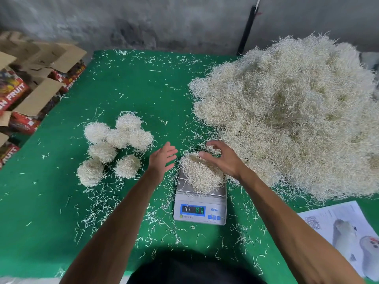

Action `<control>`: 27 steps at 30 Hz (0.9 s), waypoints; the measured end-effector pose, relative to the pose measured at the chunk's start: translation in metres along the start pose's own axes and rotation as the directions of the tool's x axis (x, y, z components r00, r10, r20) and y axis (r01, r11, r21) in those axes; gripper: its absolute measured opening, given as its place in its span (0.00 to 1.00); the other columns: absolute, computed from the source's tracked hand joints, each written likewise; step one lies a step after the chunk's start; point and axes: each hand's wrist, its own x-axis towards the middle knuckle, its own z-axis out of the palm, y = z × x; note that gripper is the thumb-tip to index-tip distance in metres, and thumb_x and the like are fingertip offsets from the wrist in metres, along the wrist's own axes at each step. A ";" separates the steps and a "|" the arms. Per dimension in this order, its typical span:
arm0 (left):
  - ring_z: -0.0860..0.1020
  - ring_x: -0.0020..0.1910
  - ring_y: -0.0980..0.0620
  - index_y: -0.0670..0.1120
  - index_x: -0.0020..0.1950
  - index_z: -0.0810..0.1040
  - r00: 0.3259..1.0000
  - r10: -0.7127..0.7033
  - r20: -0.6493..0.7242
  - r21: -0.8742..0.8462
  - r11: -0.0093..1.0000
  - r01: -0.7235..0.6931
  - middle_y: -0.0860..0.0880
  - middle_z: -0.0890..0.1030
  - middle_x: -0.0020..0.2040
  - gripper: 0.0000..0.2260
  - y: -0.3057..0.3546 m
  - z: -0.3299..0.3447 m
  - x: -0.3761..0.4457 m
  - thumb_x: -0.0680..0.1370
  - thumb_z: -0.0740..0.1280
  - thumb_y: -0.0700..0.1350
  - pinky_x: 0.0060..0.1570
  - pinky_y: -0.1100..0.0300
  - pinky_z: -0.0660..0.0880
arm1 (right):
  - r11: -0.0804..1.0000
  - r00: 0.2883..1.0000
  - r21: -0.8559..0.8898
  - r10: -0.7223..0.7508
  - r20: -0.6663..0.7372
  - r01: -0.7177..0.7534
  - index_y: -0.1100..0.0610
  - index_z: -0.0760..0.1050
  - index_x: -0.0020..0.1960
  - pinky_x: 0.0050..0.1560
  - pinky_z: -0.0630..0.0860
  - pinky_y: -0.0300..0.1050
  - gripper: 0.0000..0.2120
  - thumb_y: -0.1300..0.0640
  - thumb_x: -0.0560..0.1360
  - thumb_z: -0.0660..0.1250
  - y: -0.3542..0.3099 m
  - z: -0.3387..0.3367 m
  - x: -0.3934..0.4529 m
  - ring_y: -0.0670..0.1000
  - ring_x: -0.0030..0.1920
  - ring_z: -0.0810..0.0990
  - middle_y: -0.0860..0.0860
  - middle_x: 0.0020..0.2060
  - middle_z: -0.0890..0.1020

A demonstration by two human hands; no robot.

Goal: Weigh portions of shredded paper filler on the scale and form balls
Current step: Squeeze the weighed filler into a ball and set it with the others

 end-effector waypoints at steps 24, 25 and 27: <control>0.76 0.66 0.45 0.42 0.70 0.74 0.999 -0.036 0.022 -0.067 0.997 0.037 0.45 0.77 0.68 0.22 -0.002 0.002 0.009 0.85 0.56 0.56 0.70 0.43 0.70 | 0.999 0.998 0.025 0.028 0.053 -0.029 0.41 0.68 0.75 0.65 0.77 0.53 0.48 0.18 0.61 0.70 -0.003 0.003 0.001 0.48 0.68 0.76 0.50 0.76 0.70; 0.76 0.66 0.45 0.42 0.70 0.73 0.999 -0.032 0.020 -0.057 0.998 0.033 0.45 0.77 0.67 0.21 -0.002 0.002 0.008 0.85 0.56 0.55 0.70 0.44 0.70 | 0.999 0.997 -0.032 0.036 0.068 -0.034 0.42 0.67 0.75 0.63 0.78 0.51 0.51 0.18 0.60 0.70 -0.004 0.005 0.000 0.47 0.66 0.76 0.51 0.76 0.69; 0.76 0.66 0.46 0.42 0.70 0.73 1.000 -0.011 0.024 -0.017 1.000 0.011 0.46 0.78 0.66 0.20 -0.005 0.002 0.005 0.85 0.56 0.54 0.69 0.46 0.72 | 0.938 0.994 -0.345 0.026 0.105 0.012 0.45 0.64 0.78 0.70 0.73 0.58 0.54 0.16 0.61 0.66 -0.002 0.013 0.001 0.53 0.72 0.73 0.52 0.79 0.66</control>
